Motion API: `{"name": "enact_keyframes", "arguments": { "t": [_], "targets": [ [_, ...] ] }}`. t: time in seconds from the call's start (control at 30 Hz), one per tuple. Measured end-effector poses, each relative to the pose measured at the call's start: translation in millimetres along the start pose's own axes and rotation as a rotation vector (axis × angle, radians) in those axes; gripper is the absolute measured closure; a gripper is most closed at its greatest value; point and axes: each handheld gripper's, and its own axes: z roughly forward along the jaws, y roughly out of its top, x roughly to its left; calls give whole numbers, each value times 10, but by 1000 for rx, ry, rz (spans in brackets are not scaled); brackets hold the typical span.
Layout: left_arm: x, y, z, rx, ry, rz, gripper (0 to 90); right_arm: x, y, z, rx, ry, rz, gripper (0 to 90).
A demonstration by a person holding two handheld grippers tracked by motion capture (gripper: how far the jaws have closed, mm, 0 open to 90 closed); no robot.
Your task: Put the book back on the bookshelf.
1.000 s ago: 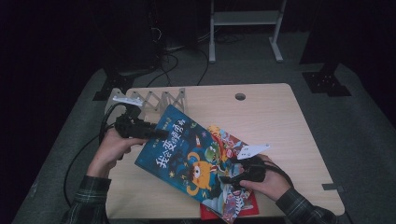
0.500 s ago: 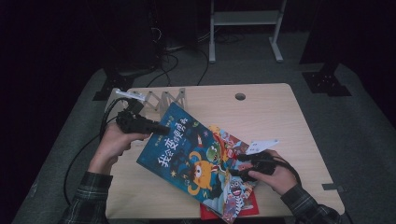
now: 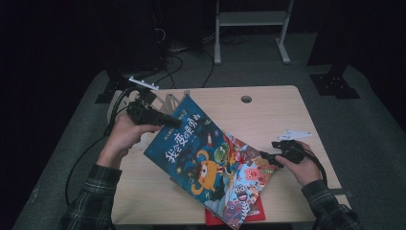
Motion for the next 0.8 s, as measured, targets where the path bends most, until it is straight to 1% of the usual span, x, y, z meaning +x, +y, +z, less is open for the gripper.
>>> {"name": "enact_keyframes", "arguments": {
  "t": [0.07,0.1,0.13,0.17,0.2,0.23,0.27,0.3,0.33,0.37,0.4,0.43,0.5,0.53,0.57,0.63,0.67,0.77,0.8],
  "targets": [
    [-41,87,10,13,2,7,696,-90,-20,7,5,-30,19,306],
    [-41,87,10,13,2,7,700,-90,-20,7,5,-30,19,306],
    [-73,150,14,20,3,16,703,-177,-41,18,9,-56,31,306],
    [-95,181,14,22,5,16,707,-214,-53,23,16,-67,41,306],
    [-112,212,8,28,6,24,711,-250,-65,32,18,-78,45,306],
    [-112,212,8,28,6,24,714,-283,-76,41,23,-89,51,306],
    [-133,242,4,31,9,28,714,-283,-76,41,23,-89,51,306],
    [-170,297,-6,34,13,36,722,-346,-100,65,33,-110,55,306],
    [-186,323,-13,39,17,41,725,-372,-109,78,36,-121,62,305],
    [-186,323,-13,39,17,41,729,-372,-109,78,36,-121,62,305],
    [-218,368,-23,40,20,48,732,-426,-128,106,44,-138,61,306],
    [-232,387,-26,37,19,51,736,-446,-137,118,48,-148,60,305],
    [-258,422,-28,36,14,54,745,-486,-150,134,54,-161,63,306],
    [-268,441,-29,40,11,63,749,-503,-158,140,58,-170,69,305],
    [-268,441,-29,40,11,63,753,-503,-158,140,58,-170,69,305],
    [-322,495,-18,41,2,77,759,-562,-190,165,75,-197,68,305],
    [-344,511,-13,39,1,78,762,-580,-202,176,70,-204,69,291],
    [-390,557,-12,40,-4,92,772,-617,-213,191,57,-199,93,270],
    [-407,569,-11,36,-7,90,776,-625,-218,197,52,-197,104,258]
  ]
}}
